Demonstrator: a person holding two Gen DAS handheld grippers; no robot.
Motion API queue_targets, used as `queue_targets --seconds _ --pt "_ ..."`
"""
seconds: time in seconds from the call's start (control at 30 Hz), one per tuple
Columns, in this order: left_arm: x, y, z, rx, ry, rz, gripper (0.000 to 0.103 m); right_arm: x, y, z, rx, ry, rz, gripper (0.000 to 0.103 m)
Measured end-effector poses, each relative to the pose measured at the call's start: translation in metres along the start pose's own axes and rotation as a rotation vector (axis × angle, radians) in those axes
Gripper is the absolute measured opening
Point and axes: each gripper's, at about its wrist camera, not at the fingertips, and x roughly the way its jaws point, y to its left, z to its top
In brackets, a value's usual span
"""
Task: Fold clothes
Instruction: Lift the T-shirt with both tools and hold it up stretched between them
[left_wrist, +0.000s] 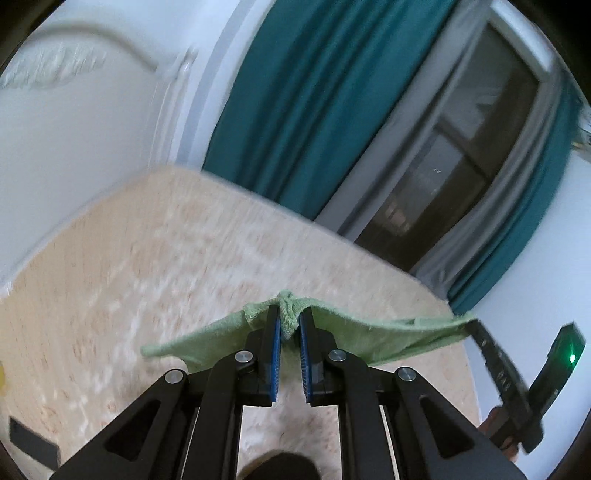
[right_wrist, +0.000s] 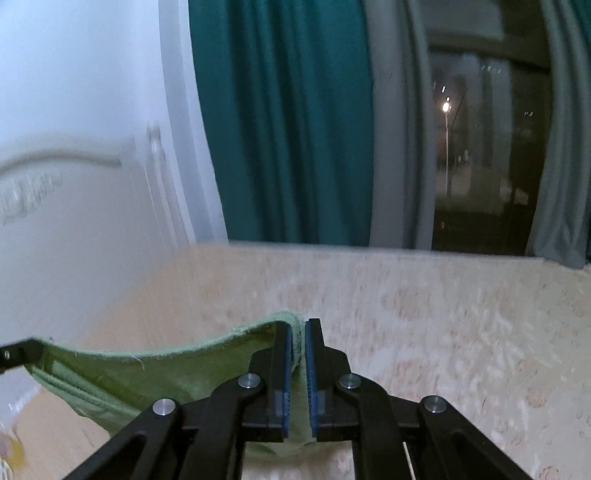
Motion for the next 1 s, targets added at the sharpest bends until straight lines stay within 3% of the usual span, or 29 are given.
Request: queue_targets --seconds 0.23,0.43,0.53,0.7,0.83,1.0 --pt "-0.068 -0.059 0.037 0.085 -0.104 -0.061 0.009 -0.084 -0.004 0.043 0.037 -0.166 0.012 0.006" --pt "-0.097 -0.085 0.069 0.143 -0.086 -0.061 0.009 -0.127 0.007 0.075 0.005 -0.257 0.013 0.006" --pt "-0.092 -0.088 0.08 0.163 -0.064 -0.041 0.009 -0.133 0.013 0.085 -0.008 -0.266 0.027 0.006" --pt "-0.052 -0.078 0.08 0.155 -0.002 -0.012 0.009 -0.1 0.018 0.084 -0.034 -0.201 0.004 0.006" --pt "-0.004 -0.059 0.092 0.112 0.035 0.005 0.009 -0.047 0.007 0.08 -0.013 -0.109 -0.008 0.006" --pt "0.061 -0.041 0.117 0.091 0.016 0.057 0.009 0.035 -0.007 0.088 0.011 -0.011 -0.035 0.006"
